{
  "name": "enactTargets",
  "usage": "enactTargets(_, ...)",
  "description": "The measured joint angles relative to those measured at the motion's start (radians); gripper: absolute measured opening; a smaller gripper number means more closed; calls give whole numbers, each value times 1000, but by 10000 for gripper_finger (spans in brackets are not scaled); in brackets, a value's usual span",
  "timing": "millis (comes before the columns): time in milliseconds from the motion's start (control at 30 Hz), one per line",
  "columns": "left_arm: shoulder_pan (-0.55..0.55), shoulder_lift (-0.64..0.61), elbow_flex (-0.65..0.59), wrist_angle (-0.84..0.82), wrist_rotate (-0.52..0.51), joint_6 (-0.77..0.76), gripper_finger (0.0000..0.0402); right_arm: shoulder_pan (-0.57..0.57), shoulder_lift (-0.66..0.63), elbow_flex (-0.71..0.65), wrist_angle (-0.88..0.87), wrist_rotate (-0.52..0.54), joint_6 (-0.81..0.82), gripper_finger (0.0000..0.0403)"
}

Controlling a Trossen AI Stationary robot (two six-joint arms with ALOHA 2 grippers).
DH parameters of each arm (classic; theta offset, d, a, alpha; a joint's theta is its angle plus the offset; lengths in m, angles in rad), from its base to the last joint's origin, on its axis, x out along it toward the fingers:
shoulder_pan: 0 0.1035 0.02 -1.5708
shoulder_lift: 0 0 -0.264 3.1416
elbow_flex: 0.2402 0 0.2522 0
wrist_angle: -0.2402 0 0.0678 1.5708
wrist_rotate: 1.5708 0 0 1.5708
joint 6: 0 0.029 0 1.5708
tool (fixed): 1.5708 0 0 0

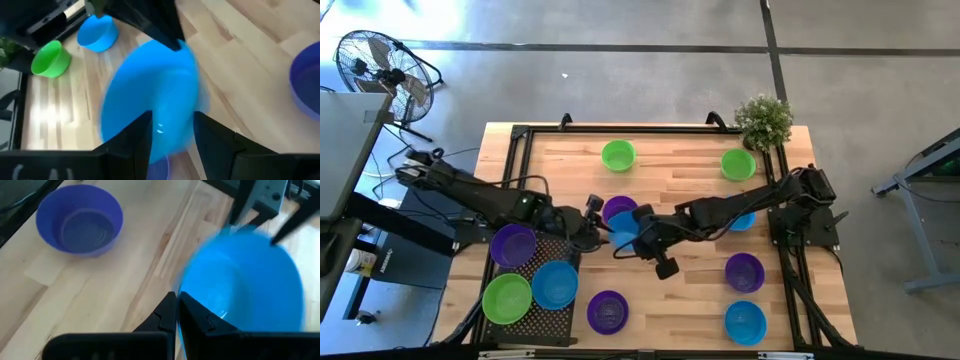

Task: Pick & Place Mini bowls
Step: Stack the blue bowl on the other blue bowl on the shelf

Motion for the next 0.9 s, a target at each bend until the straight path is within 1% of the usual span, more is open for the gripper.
enactTargets(233,0,26,36,-41,-4,0,138,2,0,0,13,-22,-9,4)
enactTargets(400,0,40,36,-61,23,4,138,2,0,0,42,-23,-31,6)
enactTargets(900,1,40,36,-85,44,3,138,2,0,0,98,-15,-52,6)
